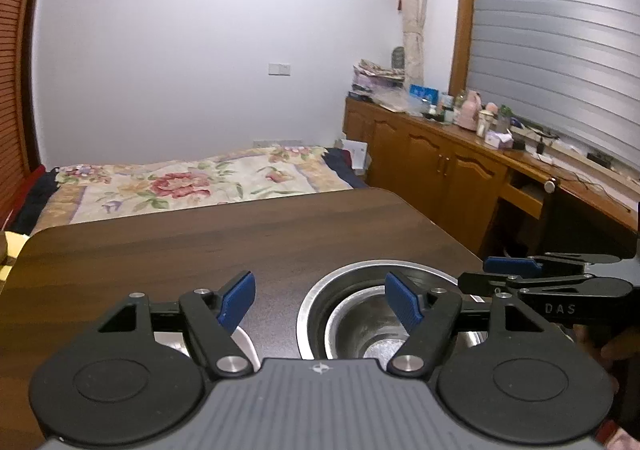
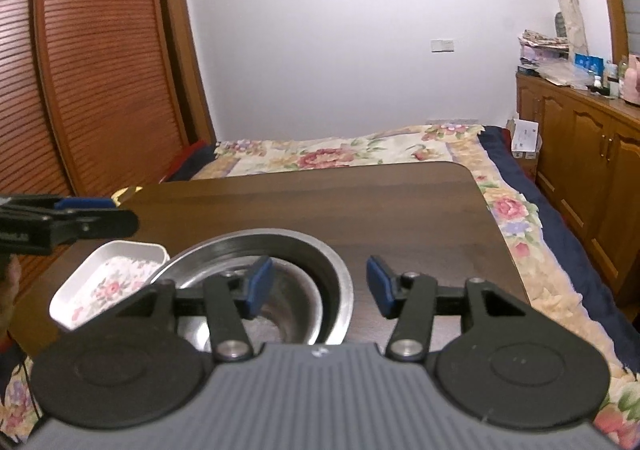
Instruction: Organize plates and bowls
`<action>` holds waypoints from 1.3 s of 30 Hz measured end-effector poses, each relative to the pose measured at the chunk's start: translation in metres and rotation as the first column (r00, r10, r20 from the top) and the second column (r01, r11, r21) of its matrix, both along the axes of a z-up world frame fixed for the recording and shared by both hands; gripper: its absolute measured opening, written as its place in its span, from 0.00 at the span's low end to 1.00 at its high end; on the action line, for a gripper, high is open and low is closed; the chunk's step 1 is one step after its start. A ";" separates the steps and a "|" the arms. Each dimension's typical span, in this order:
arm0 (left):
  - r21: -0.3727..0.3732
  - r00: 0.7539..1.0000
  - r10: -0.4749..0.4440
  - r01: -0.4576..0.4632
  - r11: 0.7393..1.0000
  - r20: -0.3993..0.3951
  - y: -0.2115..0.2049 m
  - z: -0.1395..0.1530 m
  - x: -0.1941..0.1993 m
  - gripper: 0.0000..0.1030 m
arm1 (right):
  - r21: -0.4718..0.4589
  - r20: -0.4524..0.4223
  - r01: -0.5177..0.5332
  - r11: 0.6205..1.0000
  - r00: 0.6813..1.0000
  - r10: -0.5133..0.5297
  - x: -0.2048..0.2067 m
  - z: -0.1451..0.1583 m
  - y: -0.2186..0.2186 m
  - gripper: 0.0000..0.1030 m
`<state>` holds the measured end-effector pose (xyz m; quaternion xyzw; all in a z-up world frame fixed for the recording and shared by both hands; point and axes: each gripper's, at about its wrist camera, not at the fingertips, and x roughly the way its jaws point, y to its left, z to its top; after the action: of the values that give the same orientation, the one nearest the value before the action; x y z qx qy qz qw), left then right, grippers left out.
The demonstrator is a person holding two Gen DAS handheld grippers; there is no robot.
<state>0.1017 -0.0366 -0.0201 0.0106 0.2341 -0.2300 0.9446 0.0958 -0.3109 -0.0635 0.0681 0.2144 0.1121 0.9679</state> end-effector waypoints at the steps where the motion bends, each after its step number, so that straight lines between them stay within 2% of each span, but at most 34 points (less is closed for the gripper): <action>1: -0.003 1.000 0.007 -0.007 1.000 0.003 -0.001 -0.003 -0.002 0.72 | 0.003 0.005 0.004 1.000 1.000 -0.004 0.001 -0.002 -0.001 0.52; 9: -0.019 0.998 0.062 -0.062 0.998 -0.007 -0.006 -0.022 -0.013 0.72 | 0.007 0.008 0.013 1.000 1.000 -0.013 0.004 -0.015 -0.005 0.52; 22: -0.031 0.997 0.072 -0.073 0.997 -0.034 -0.009 -0.033 -0.010 0.72 | 0.008 0.006 0.033 0.999 0.999 -0.033 0.006 -0.022 -0.001 0.52; 39: -0.052 0.997 0.058 -0.061 0.997 -0.056 -0.014 -0.045 -0.009 0.61 | 0.008 0.001 0.055 0.998 0.998 -0.055 0.003 -0.035 0.010 0.52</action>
<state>0.0930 -0.0510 -0.0648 -0.0278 0.2536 -0.2080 0.9443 0.0988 -0.3011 -0.0987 0.0776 0.2116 0.0862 0.9705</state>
